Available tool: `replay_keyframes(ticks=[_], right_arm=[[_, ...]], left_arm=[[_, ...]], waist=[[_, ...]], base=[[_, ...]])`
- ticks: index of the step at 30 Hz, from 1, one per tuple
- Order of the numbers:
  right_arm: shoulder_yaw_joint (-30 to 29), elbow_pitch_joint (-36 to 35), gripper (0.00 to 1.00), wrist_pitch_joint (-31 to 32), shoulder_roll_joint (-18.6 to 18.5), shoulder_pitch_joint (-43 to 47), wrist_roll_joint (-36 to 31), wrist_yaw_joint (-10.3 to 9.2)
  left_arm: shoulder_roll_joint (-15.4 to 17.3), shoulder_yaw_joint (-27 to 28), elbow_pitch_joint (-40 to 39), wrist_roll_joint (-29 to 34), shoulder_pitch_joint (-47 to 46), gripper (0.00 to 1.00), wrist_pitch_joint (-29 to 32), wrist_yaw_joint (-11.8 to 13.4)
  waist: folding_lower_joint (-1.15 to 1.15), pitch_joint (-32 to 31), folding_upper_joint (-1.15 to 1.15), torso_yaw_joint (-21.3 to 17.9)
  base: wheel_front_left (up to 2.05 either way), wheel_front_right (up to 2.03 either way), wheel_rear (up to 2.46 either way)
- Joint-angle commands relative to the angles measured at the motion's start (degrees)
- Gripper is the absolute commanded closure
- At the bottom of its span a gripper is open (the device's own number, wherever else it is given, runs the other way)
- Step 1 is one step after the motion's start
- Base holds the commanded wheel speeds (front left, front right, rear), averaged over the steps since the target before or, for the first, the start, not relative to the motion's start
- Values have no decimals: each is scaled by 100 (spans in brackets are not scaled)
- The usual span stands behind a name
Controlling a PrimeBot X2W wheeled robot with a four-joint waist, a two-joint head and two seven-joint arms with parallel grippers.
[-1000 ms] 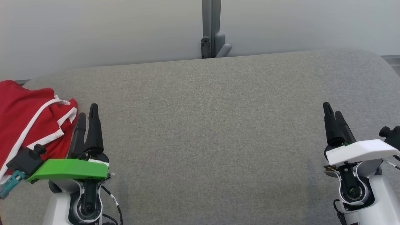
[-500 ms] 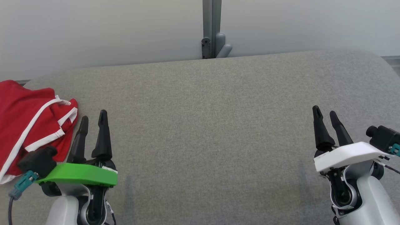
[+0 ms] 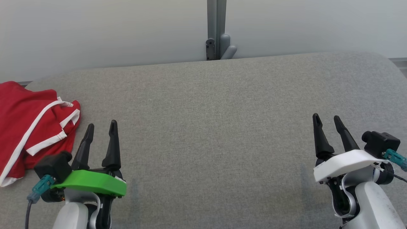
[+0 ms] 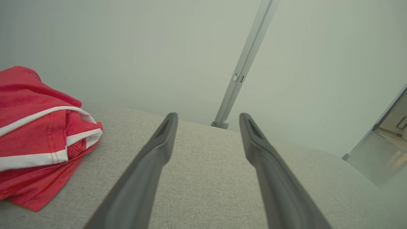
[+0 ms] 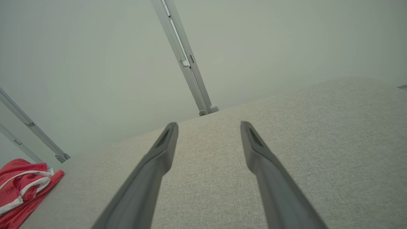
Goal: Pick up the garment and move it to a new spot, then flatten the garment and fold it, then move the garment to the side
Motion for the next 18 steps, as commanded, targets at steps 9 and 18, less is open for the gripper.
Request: replay_keyframes(ticks=[9,18], right_arm=[[9,88,0,-189,4,-7,-694,3],[31,158,0,-339,39,10,-1197,2]], left_arm=[[104,-129,158,607,31,0,-134,47],[104,-129,273,923,-28,0,-214,105]], waist=[[0,-15,0,17],[0,-22,0,28]], base=[[0,0,0],[0,0,0]])
